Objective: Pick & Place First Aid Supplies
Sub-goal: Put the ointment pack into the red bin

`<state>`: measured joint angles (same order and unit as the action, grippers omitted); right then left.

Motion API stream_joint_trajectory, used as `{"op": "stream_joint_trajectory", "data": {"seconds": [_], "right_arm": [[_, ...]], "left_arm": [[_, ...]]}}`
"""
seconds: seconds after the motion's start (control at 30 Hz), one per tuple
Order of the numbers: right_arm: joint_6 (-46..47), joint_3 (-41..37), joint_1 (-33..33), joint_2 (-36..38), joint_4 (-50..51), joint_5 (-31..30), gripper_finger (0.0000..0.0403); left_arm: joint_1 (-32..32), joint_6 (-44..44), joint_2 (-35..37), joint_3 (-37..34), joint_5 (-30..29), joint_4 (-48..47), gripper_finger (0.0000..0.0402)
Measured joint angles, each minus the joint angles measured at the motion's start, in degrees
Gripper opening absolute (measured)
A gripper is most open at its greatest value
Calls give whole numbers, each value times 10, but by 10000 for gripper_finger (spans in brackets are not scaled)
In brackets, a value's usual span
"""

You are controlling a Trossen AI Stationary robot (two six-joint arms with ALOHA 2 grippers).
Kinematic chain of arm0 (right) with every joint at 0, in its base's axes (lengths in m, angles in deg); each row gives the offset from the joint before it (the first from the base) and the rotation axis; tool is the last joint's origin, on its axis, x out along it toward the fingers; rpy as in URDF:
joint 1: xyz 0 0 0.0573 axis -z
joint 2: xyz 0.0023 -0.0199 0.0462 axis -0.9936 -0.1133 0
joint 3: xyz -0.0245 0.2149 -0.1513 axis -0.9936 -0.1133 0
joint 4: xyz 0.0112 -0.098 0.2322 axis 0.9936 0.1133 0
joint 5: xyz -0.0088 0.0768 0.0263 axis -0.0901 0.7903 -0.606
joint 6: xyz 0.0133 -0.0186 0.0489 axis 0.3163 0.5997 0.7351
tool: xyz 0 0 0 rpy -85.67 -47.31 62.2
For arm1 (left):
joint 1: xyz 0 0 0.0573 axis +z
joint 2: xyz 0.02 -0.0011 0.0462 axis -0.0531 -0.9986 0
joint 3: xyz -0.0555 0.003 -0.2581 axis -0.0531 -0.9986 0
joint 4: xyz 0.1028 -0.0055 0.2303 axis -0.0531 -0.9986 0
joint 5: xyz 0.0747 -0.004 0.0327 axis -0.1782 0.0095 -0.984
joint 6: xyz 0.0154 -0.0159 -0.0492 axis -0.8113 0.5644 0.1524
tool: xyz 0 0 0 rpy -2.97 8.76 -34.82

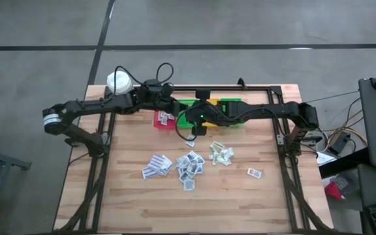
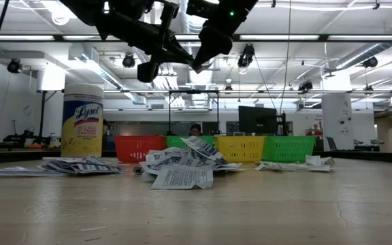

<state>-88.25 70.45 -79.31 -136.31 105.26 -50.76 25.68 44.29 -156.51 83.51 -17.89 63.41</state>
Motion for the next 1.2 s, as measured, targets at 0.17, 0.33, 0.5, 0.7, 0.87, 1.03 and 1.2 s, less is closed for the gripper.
{"op": "stream_joint_trajectory", "data": {"seconds": [0.17,0.33,0.5,0.7,0.87,1.03,1.2], "right_arm": [[13,0,-2,0,0,0,8],[62,0,-1,0,1,1,8],[94,2,-1,3,30,25,8],[122,-1,-1,5,108,54,8],[152,1,0,10,147,60,8],[177,0,1,10,217,61,8],[203,-7,4,11,254,59,8]], "left_arm": [[1,-8,0,0,0,0,3],[1,-13,0,0,-10,-3,1],[0,-26,-1,0,-21,-8,1],[5,-43,1,1,-100,-20,0],[16,-50,0,1,-96,-55,0],[29,-57,0,1,-143,-144,0],[35,-67,0,1,-193,-208,0]]}}
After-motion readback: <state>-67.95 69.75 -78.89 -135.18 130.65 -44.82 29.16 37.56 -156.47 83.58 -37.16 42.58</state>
